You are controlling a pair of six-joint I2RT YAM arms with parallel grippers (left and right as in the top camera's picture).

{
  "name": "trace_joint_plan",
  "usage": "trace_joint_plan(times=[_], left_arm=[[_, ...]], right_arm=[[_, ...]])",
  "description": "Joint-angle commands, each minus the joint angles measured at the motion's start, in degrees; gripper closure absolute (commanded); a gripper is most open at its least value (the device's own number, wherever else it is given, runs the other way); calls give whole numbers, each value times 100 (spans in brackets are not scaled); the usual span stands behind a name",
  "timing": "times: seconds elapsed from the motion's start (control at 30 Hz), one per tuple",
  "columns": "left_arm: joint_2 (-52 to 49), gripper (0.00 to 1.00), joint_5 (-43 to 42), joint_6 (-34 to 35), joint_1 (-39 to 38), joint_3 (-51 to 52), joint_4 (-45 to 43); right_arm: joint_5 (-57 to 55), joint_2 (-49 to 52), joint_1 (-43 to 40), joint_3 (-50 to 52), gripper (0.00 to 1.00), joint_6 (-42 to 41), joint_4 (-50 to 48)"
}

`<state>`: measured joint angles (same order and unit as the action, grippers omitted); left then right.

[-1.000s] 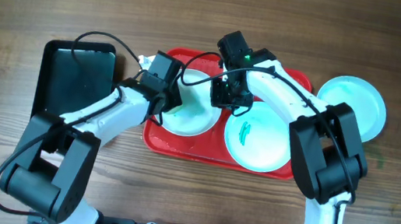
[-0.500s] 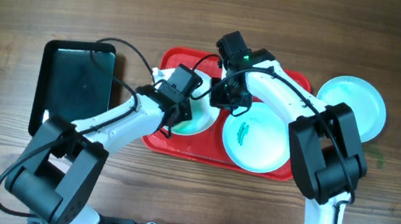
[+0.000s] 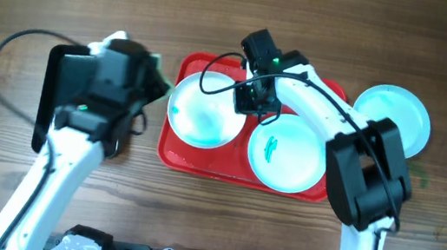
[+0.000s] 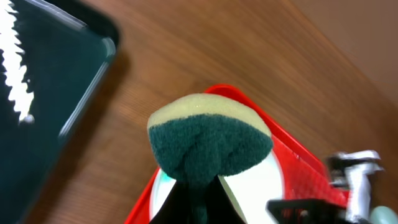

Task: Clean dirty plates on tray and stack at the side
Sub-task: 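Lift the scrubbed plate with the right gripper and stack it right of the tray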

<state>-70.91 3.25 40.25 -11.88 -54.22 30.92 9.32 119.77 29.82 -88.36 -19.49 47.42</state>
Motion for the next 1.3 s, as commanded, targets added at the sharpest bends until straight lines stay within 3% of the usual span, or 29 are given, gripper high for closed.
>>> trace_joint_plan(times=[0.0,0.13,0.3,0.4,0.5,0.57,0.63,0.77,0.87,1.03,1.17,1.27], left_arm=[[251,96,-658,-125,999,-55,577],[92,96,-662,-125,2028,-55,813],[46,96,-682,-120,2804,-42,994],[46,96,-796,-120,2905,-37,1014],[46,96,-796,-120,2905,-37,1051],[46,96,-796,-122,2905,-37,1054],[46,96,-796,-122,2905,-37,1054],[46,96,-798,-122,2903,-37,1075],[46,96,-796,-122,2903,-37,1075],[39,96,-796,-120,2903,-33,1073],[39,96,-798,-120,2898,-33,1071],[39,96,-798,-120,2898,-33,1071]], right_arm=[[-1329,-1049,330,-385,96,723,50],[-4218,-1808,1353,-385,96,1405,63],[-7320,-1928,2776,-385,96,2809,-168],[-8159,-1926,3217,-385,96,3764,-673],[-8780,-1926,3289,-385,96,4188,-1088],[-8686,-1926,3274,-382,95,3985,-1080],[-8026,-1926,3147,-382,96,3279,-881],[-4531,-1926,1572,-382,96,413,461],[-2288,-1926,-518,-382,96,278,1126],[-1641,-1912,-3434,315,96,297,1244],[-1222,-1904,-4627,1491,96,286,262],[-1222,-1899,-5005,1969,96,116,-160]])
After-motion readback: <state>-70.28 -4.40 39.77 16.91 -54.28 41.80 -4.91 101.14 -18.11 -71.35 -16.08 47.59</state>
